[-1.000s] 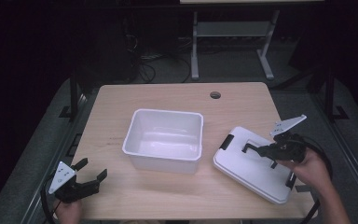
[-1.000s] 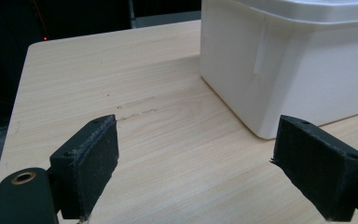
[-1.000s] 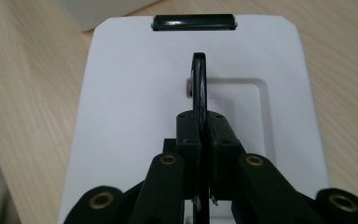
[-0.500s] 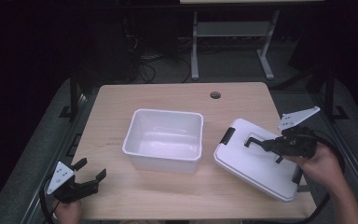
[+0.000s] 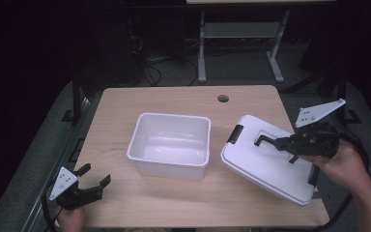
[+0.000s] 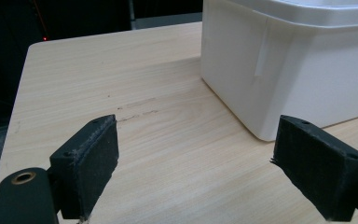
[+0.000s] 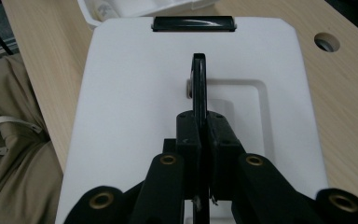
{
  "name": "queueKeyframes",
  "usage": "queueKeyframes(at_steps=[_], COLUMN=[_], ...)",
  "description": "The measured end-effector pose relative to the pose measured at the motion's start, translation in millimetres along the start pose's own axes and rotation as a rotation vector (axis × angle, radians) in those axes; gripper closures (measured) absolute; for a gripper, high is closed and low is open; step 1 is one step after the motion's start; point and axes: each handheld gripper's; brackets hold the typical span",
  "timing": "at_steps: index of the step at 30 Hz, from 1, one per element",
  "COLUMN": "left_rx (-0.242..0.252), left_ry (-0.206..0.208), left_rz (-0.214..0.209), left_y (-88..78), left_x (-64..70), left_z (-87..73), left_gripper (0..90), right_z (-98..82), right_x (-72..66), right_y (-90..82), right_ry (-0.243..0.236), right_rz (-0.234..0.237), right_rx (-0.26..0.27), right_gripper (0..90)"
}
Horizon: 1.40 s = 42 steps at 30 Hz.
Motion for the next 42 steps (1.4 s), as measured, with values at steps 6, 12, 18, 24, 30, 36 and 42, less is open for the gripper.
queueKeyframes(at_steps=[6, 12, 18, 24, 30, 36, 42], left_rx=[0.0, -0.001, 0.0, 0.009, 0.01, 0.011, 0.009], left_ry=[-0.001, 0.005, 0.008, 0.009, 0.006, 0.01, 0.012], left_rz=[0.001, 0.001, 0.0, 0.004, 0.002, 0.003, 0.006], left_y=[-0.8, -0.2, -0.2, -2.2, -2.3, -3.8, -5.6], left_x=[-0.8, -0.5, -0.8, -1.5, -1.9, -2.5, -1.8], left_z=[0.1, 0.7, 1.1, 1.3, 1.0, 1.1, 0.4], left_gripper=[13.0, 13.0, 13.0, 13.0, 13.0, 13.0, 13.0], right_z=[16.0, 32.6, 50.0, 64.9, 74.6, 82.2, 87.2], right_x=[-2.5, -7.1, -13.3, -19.4, -23.1, -25.3, -27.6], right_y=[-5.2, -4.5, -0.4, 4.2, 6.2, 8.7, 11.0], right_ry=[-0.024, -0.048, -0.076, -0.099, -0.106, -0.117, -0.122], right_rz=[0.011, 0.026, 0.05, 0.066, 0.079, 0.087, 0.094], right_rx=[0.011, 0.016, 0.026, 0.041, 0.055, 0.057, 0.059], right_gripper=[84.6, 84.6, 84.6, 84.6, 84.6, 84.6, 84.6])
Point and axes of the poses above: each handheld gripper's, and its own axes: y roughly forward along the jaws, z roughly out of its top, x roughly to its right, and after that the axes turned 13 degrees about -z, right-handed
